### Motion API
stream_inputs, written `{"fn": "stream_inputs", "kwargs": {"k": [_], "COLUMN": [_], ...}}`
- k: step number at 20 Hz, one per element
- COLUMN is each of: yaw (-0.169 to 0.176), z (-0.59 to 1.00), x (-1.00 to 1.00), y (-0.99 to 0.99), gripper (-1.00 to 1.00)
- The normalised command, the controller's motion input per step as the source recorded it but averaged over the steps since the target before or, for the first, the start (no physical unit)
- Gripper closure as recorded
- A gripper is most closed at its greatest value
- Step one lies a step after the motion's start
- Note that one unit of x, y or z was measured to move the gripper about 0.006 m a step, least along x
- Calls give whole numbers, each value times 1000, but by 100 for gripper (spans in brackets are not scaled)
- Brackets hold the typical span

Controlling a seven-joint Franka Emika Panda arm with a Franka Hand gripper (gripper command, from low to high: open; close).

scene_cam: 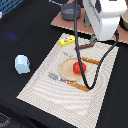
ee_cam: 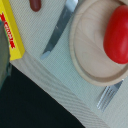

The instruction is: Interact with the objects in diverse but meaningful ways.

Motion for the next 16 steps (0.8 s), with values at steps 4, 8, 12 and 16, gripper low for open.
{"fn": "stream_inputs", "kwargs": {"k": [4, 8, 12, 16], "yaw": [0, 0, 0, 0], "z": [-466, -526, -522, -362], "x": [-767, -771, -734, -679], "y": [342, 195, 120, 55], "gripper": [-100, -100, -100, -100]}}
